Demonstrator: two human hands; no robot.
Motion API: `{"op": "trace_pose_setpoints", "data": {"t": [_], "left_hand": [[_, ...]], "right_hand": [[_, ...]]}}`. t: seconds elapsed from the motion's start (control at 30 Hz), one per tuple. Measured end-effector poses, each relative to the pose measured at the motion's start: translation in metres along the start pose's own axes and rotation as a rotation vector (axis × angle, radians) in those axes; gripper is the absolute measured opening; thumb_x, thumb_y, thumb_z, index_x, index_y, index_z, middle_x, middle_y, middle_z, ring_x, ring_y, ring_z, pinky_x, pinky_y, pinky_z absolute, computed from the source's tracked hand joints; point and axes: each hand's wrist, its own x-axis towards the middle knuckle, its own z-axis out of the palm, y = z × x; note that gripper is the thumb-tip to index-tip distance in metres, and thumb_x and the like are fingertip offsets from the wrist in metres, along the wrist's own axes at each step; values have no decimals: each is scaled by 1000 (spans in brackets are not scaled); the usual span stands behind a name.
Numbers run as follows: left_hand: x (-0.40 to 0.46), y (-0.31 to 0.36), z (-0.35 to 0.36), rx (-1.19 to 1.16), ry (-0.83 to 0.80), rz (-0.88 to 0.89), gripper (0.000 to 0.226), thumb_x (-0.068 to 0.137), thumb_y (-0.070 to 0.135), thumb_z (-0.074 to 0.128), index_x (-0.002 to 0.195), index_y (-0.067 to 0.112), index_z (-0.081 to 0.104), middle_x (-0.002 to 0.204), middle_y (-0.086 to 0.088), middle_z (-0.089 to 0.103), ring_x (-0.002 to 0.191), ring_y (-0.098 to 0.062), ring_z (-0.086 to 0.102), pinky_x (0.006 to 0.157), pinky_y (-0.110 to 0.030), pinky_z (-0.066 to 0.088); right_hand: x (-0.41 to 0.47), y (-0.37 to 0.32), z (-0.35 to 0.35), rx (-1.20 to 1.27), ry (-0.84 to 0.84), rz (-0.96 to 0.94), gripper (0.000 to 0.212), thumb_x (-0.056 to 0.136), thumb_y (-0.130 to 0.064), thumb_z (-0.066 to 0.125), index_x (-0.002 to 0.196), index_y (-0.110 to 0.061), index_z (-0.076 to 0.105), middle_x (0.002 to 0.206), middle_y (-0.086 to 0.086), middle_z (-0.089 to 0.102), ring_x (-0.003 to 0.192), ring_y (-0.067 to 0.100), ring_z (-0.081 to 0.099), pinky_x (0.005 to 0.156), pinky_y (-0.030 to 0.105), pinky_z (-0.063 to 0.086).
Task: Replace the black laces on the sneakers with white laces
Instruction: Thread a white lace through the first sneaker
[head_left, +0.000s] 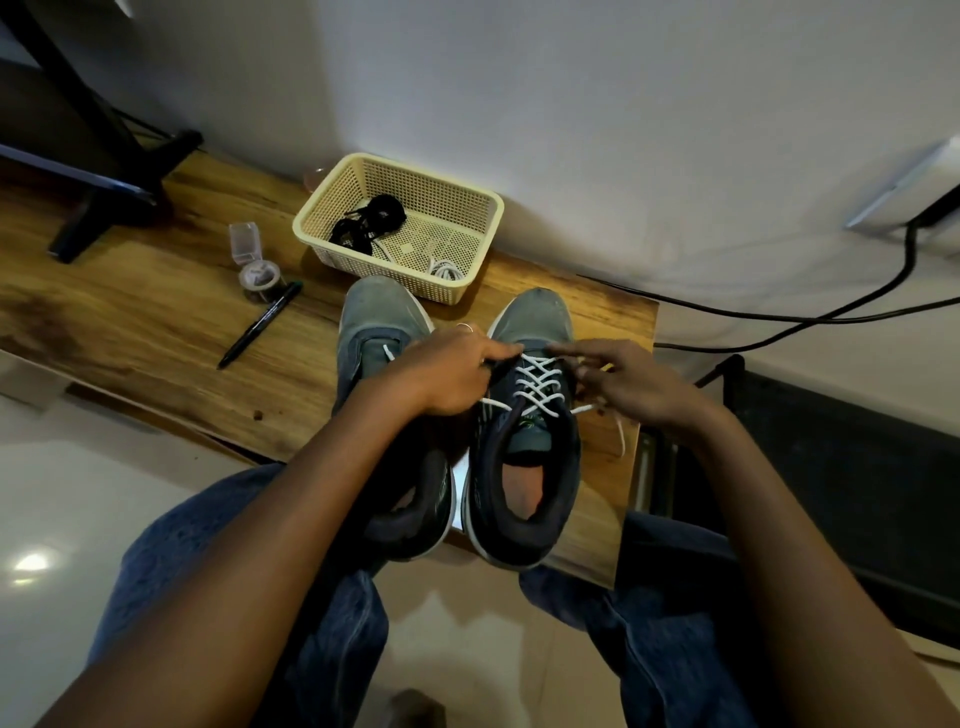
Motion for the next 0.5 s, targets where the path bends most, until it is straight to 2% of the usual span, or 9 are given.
{"op": "trace_pose_setpoints", "data": {"t": [0.03, 0.07, 0.1, 0.13, 0.2, 0.27, 0.33, 0.4, 0.5], "left_hand": [[-2, -1, -4, -65, 29, 18, 44, 99, 15, 43, 139, 33, 47, 129, -5, 47, 109, -21, 52, 93, -38, 43], [-5, -3, -9, -120, 43, 30, 36, 99, 22, 46, 132, 31, 54, 117, -1, 51, 93, -14, 55, 85, -33, 45], [-6, -7, -13, -149, 40, 26, 28, 98, 33, 48, 123, 31, 61, 111, 4, 54, 87, -11, 55, 86, -32, 44], [-7, -10, -16, -150, 21, 8, 30, 93, 49, 50, 112, 31, 65, 108, 8, 60, 91, -12, 57, 95, -38, 43], [-12, -15, -21, -75, -74, -22, 52, 79, 74, 47, 93, 30, 70, 99, 8, 69, 98, -14, 60, 105, -51, 34], [-18, -15, -23, -56, -148, -7, 50, 84, 68, 47, 79, 26, 72, 85, 7, 72, 89, -7, 63, 106, -47, 32], [-25, -13, -26, -147, -113, 39, 40, 92, 51, 51, 73, 23, 71, 73, 11, 71, 75, 4, 61, 99, -41, 35], [-30, -10, -29, -254, 16, 59, 33, 92, 43, 55, 73, 22, 71, 69, 11, 71, 72, 0, 64, 93, -39, 44], [-36, -2, -29, -288, 279, 67, 19, 87, 36, 66, 74, 24, 72, 58, 13, 66, 55, 7, 57, 67, -24, 43]], "right_hand": [[-4, 0, -4, 79, 31, 34, 32, 100, -9, 45, 129, -15, 58, 112, 10, 64, 91, 23, 65, 71, 30, 52], [-9, -1, -9, 140, 54, 67, 27, 100, -15, 48, 125, -12, 58, 104, 11, 66, 83, 21, 65, 66, 28, 53], [-14, -2, -13, 176, 60, 99, 25, 98, -22, 51, 120, -11, 57, 98, 12, 66, 76, 17, 64, 62, 25, 51], [-20, -2, -17, 198, 39, 130, 27, 96, -29, 54, 115, -11, 57, 94, 11, 67, 72, 14, 63, 60, 22, 49], [-30, 0, -24, 197, -92, 172, 38, 87, -43, 57, 108, -12, 59, 89, 5, 69, 74, 11, 62, 64, 22, 47], [-39, 2, -28, 163, -271, 161, 40, 79, -44, 59, 102, -11, 62, 82, 1, 69, 75, 10, 62, 65, 21, 47], [-45, 4, -29, 209, -325, 109, 26, 82, -29, 63, 95, -7, 66, 73, 3, 67, 68, 11, 61, 63, 19, 49], [-46, 3, -32, 291, -174, 51, 14, 86, -15, 63, 91, -4, 68, 66, 5, 65, 61, 11, 60, 59, 18, 48], [-51, -9, -36, 454, 92, -34, 13, 83, -13, 66, 90, -2, 69, 61, 2, 65, 53, 7, 60, 52, 14, 46]]}}
